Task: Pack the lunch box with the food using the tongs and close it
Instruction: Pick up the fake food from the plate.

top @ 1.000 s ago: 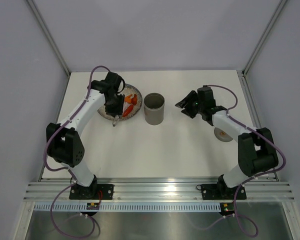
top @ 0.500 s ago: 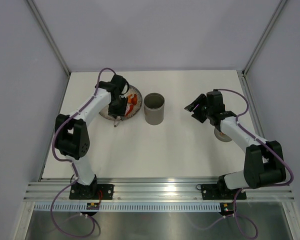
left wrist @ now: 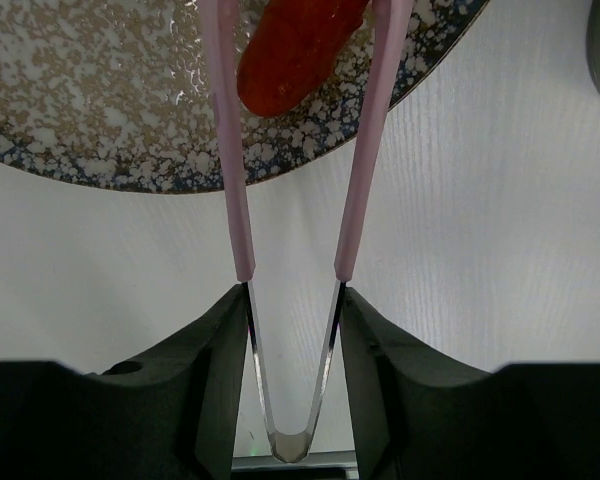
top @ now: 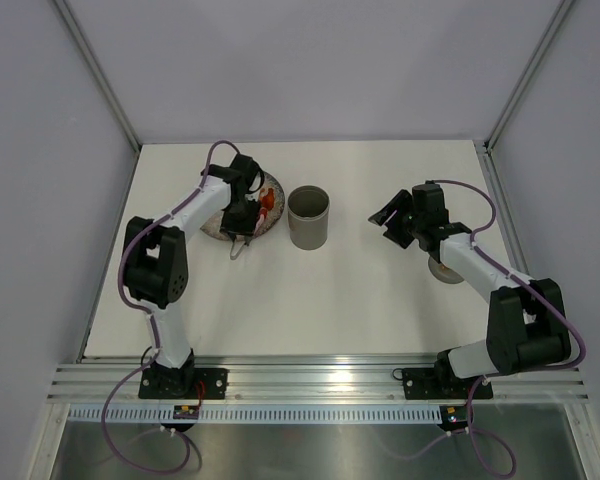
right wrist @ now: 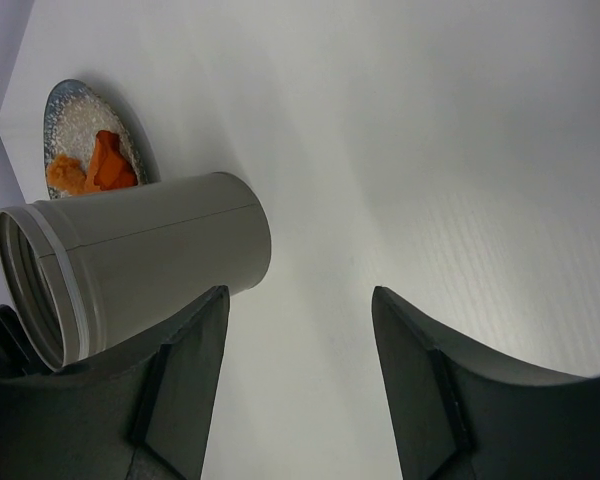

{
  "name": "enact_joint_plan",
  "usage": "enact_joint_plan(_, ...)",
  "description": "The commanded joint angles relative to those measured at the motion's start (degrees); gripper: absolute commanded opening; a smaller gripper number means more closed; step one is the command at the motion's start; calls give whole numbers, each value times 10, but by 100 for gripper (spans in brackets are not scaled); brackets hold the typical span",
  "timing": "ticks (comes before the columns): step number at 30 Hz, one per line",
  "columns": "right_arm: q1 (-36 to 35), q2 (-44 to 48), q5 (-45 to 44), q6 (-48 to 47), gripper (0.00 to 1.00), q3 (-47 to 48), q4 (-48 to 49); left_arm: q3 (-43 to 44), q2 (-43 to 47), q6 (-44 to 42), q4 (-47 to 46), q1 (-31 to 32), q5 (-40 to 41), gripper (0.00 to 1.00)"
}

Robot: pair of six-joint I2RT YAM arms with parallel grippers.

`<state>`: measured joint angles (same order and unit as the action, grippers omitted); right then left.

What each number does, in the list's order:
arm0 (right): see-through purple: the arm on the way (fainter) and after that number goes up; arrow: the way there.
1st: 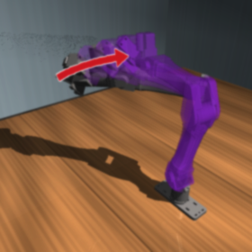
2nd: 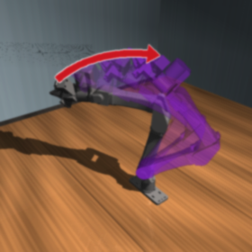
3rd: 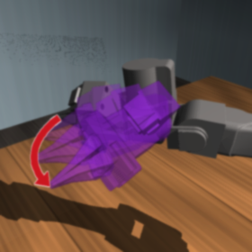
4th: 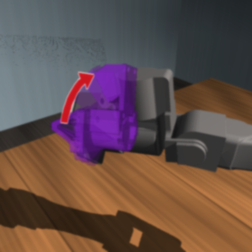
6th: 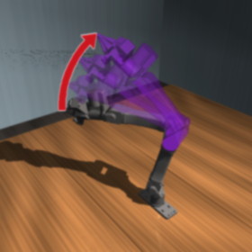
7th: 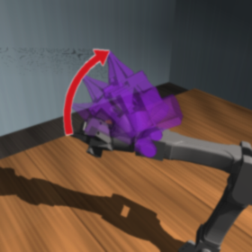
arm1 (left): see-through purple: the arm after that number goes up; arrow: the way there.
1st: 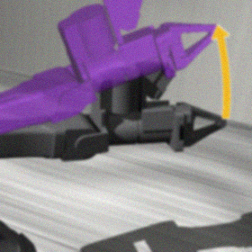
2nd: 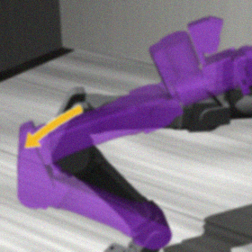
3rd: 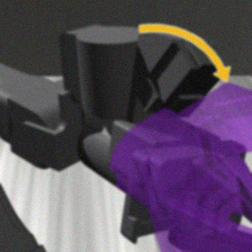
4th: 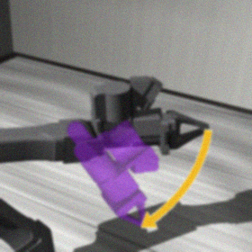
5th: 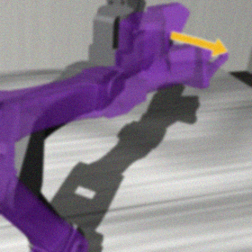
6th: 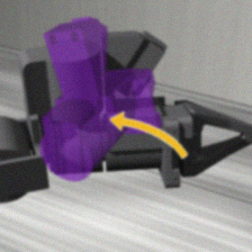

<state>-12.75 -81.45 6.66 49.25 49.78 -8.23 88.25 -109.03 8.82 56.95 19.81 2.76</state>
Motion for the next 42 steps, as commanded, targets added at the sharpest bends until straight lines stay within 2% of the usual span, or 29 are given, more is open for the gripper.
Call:
enact_joint_plan(1, -3, -3, 1, -8, 67, -2, 13, 19, -4, -15, -7, 4, -2, 43)
enact_joint_plan(17, -2, -13, 10, 0, 68, -9, 28, 30, -30, -11, 4, 10, 5, 45)
enact_joint_plan(24, -3, -5, 10, -1, 68, -12, 27, 39, -32, -8, 12, 17, 4, 28)
enact_joint_plan(29, -2, 1, 9, 1, 68, -13, 26, 42, -9, 2, 25, 24, 12, 10)
enact_joint_plan(30, -3, 2, 10, 1, 68, -14, 26, 40, 9, 4, 32, 29, 9, 0)
enact_joint_plan(42, -3, 6, 14, 9, 68, -24, 36, -4, 94, 27, 29, 36, 12, 0)
